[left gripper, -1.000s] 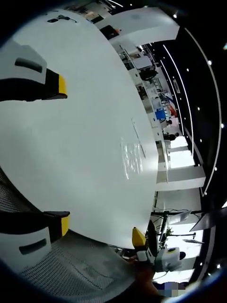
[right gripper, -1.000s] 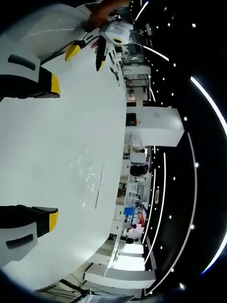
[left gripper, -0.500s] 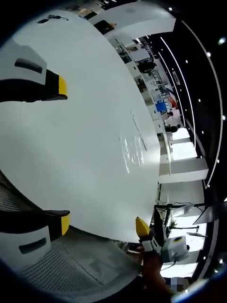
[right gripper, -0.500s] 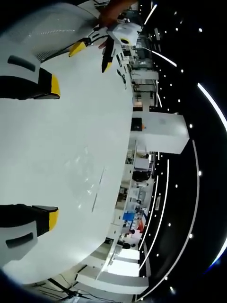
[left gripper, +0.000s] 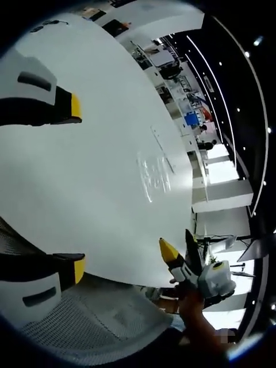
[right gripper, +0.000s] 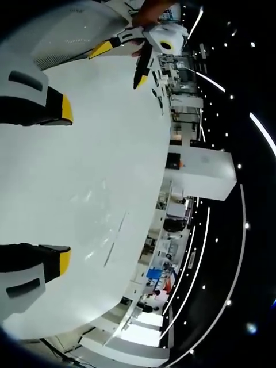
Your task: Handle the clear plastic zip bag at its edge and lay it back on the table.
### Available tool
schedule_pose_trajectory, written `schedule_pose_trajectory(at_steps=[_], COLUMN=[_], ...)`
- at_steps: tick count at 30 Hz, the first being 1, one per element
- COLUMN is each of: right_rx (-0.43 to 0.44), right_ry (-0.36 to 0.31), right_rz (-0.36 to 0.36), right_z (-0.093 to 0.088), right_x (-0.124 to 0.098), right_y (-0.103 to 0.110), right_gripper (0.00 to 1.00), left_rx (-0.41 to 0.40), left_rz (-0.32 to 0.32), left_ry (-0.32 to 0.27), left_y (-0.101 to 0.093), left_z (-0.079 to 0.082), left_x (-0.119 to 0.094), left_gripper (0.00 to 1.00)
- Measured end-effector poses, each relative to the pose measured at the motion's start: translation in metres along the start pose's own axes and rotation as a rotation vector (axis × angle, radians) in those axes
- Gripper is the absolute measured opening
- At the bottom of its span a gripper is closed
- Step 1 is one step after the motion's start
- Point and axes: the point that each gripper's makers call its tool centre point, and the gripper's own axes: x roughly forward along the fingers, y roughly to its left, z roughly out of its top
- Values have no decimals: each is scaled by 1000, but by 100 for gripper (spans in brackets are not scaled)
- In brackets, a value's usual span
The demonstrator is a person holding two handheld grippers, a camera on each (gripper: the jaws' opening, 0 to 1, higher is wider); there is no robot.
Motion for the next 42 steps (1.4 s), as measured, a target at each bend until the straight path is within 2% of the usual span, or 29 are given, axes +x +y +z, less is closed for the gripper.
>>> schedule_pose_trajectory(at_steps=[11,15,19,23,31,42], right_rx=[-43,-30,-36,-42,-59,-36], right_ry=[79,92,117,132,165,194], right_rz=[46,71,92,114,150,159], right_z=[-9,-9,-15,-17,-18,-21], right_x=[25,34,42,54,69,92], right_y=[-10,-9,-7,-8,-6,-15], right_gripper=[79,77,69,68,57,54], left_rx=[-4,10,2,-8,-34,-57], left_rz=[-5,-3,-4,-7,10,16], left_ry=[-4,-11,-9,-3,-11,-4], left_y=[-3,-3,-2,-2,-1,-1], left_z=[5,5,2,-2,0,-1], left_x=[5,5,5,5,4,2], left_gripper=[89,88,87,86,86,86])
